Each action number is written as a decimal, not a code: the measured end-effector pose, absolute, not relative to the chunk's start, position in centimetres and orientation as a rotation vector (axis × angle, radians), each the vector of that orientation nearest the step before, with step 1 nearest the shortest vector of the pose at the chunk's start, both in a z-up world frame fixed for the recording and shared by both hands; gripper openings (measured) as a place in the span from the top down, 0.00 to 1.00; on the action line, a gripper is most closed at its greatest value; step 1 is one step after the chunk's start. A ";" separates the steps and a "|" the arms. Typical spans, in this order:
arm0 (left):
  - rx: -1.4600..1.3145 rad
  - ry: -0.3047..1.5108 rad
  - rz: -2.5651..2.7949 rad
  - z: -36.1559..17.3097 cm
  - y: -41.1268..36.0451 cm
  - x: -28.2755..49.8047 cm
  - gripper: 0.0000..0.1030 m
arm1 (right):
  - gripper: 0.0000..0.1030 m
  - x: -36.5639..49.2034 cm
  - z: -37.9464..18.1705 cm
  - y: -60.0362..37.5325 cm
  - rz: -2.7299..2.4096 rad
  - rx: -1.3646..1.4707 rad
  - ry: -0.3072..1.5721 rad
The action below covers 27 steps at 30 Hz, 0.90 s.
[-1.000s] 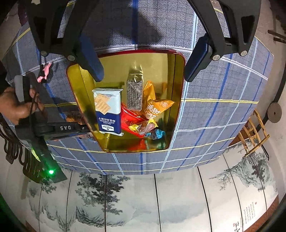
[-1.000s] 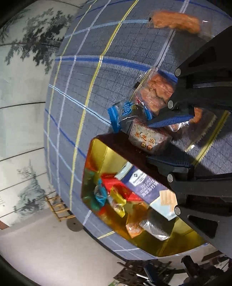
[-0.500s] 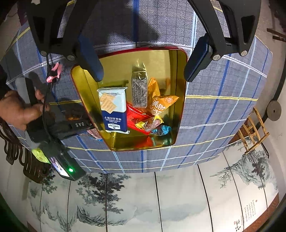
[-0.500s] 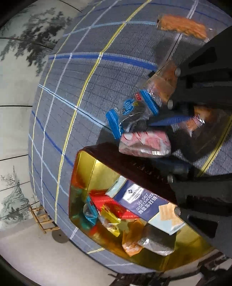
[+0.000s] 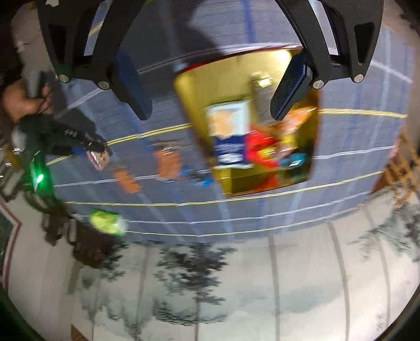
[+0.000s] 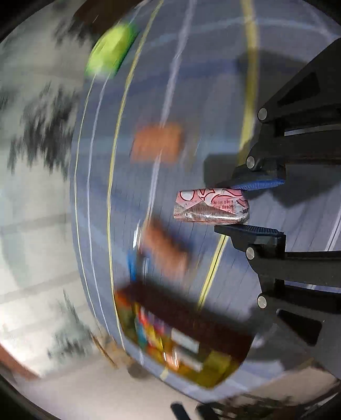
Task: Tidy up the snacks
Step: 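Grasp the clear bag of orange snacks with the left tool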
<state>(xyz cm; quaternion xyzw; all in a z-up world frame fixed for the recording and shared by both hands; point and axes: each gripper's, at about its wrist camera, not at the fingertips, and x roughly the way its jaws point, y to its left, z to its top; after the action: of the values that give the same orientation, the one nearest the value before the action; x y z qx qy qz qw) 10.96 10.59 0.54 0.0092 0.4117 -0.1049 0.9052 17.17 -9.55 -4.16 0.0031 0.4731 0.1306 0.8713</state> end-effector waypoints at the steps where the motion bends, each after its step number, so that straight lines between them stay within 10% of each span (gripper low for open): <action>1: 0.003 0.859 -0.245 0.8 9.9 11.7 0.13 | 0.76 17.1 -4.4 -11.1 0.229 0.009 0.991; 27: 0.150 1.158 -0.200 -9.0 -2.0 27.8 0.30 | 0.76 15.4 -6.9 -20.7 0.023 0.092 0.886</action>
<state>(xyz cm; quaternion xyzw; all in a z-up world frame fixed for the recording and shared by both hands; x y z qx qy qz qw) 27.78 -1.99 -9.02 0.0706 0.5456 -0.0943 0.8297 15.45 -20.72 -6.89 0.0446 0.4286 0.0110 0.9023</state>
